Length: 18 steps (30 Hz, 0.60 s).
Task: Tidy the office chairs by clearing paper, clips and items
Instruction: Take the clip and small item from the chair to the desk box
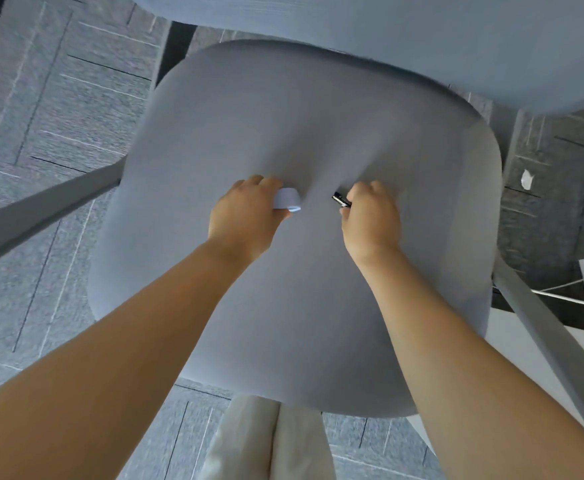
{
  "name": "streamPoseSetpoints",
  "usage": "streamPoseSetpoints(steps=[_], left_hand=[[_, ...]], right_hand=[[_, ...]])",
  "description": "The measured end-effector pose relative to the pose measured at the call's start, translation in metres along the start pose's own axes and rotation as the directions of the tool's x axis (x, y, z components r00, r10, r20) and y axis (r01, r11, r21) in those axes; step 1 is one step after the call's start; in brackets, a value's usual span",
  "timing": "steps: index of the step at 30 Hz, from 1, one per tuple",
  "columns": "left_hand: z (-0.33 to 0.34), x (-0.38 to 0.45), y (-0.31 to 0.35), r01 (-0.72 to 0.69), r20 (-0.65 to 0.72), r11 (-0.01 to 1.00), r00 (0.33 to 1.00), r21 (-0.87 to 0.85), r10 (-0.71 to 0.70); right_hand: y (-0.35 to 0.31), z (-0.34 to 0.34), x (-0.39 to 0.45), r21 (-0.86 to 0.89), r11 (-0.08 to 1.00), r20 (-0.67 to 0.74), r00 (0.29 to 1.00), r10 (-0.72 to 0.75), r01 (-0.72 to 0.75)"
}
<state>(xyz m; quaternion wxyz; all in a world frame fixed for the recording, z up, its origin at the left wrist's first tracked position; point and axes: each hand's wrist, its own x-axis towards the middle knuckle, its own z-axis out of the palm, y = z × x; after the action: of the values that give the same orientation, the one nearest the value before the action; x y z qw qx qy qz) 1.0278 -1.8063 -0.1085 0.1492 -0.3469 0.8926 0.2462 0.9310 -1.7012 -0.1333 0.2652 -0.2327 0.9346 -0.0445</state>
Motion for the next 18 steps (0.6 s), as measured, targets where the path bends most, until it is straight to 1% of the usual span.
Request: streamPoseSetpoints(steps=[3,6,13,18], left_hand=[[-0.015,-0.008,0.005,-0.021,0.007,0.999,1.000,-0.039,0.021],[-0.045,-0.021,0.022,-0.069,0.001,0.997,0.998,-0.023,0.069],[-0.122,-0.078,0.085,-0.242,-0.021,0.970,0.970,0.019,0.242],[-0.157,-0.139,0.136,-0.378,-0.021,0.924,0.925,0.064,0.380]], right_hand=[[-0.002,-0.021,-0.014,0.051,0.998,-0.011,1.000,0.022,-0.021],[-0.002,-0.059,-0.035,0.109,0.994,-0.061,0.998,0.035,-0.028],[0.009,-0.157,-0.111,0.176,0.983,-0.232,0.969,0.084,-0.043],[0.037,-0.215,-0.191,0.180,0.981,-0.377,0.916,0.135,-0.071]])
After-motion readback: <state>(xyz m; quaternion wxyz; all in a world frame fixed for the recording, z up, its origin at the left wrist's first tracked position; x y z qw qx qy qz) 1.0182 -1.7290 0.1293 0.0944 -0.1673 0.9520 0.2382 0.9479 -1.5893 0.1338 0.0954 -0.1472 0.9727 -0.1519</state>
